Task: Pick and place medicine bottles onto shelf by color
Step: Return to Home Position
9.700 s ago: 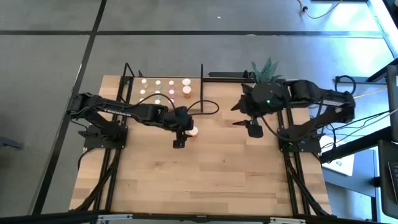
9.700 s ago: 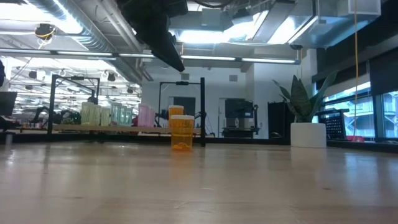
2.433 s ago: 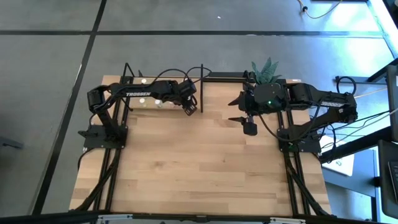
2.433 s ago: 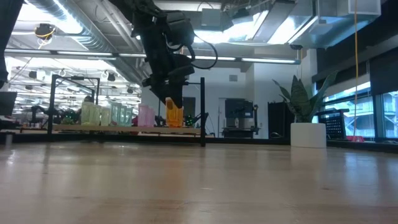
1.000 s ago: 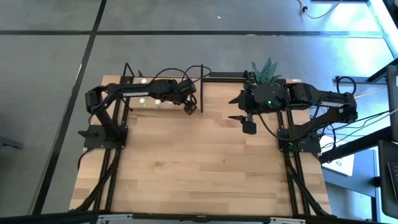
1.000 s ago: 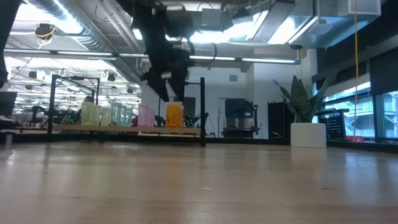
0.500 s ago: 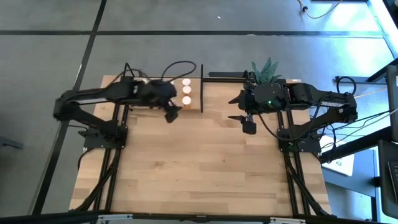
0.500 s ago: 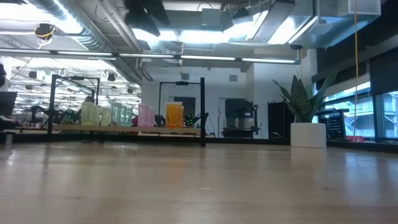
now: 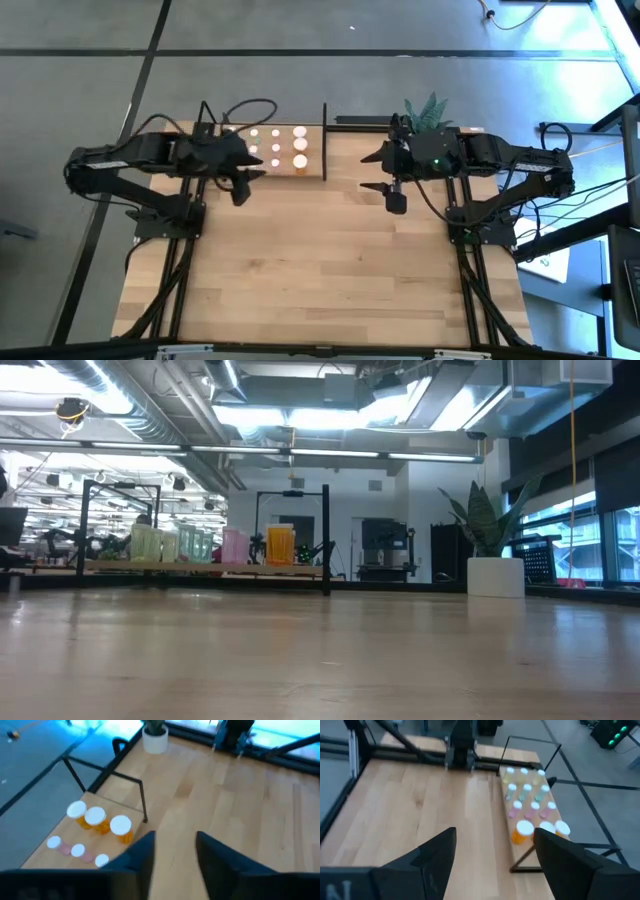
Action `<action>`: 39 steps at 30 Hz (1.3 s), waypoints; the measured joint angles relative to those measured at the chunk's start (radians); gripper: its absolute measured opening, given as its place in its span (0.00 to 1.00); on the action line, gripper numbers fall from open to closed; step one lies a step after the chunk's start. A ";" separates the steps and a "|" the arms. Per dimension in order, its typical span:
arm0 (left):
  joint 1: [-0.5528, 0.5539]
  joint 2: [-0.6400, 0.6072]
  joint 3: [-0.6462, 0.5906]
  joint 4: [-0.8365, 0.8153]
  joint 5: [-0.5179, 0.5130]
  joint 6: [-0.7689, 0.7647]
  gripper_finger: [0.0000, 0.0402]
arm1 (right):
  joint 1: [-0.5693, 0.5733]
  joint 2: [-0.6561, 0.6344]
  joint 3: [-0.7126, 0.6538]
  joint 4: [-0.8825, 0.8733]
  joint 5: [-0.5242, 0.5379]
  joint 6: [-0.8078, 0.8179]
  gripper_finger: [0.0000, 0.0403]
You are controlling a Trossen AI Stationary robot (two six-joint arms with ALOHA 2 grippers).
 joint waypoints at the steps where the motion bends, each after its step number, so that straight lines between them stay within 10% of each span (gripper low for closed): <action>1: -0.004 -0.018 0.000 0.000 -0.005 0.000 0.30 | 0.000 0.000 0.000 0.011 -0.001 0.010 0.66; 7: -0.023 -0.134 0.000 -0.065 -0.019 0.000 0.02 | 0.000 0.000 0.000 0.122 0.001 0.152 0.66; 17: -0.033 -0.293 -0.002 -0.134 -0.049 0.003 0.01 | 0.001 0.004 0.000 0.254 0.023 0.206 0.65; 28: -0.033 -0.575 -0.205 -0.069 -0.051 -0.030 0.00 | -0.020 -0.117 0.000 0.115 0.043 0.176 0.05; 39: -0.033 -0.866 -0.540 0.267 -0.005 0.003 0.00 | -0.019 -0.412 -0.149 0.133 -0.178 0.112 0.01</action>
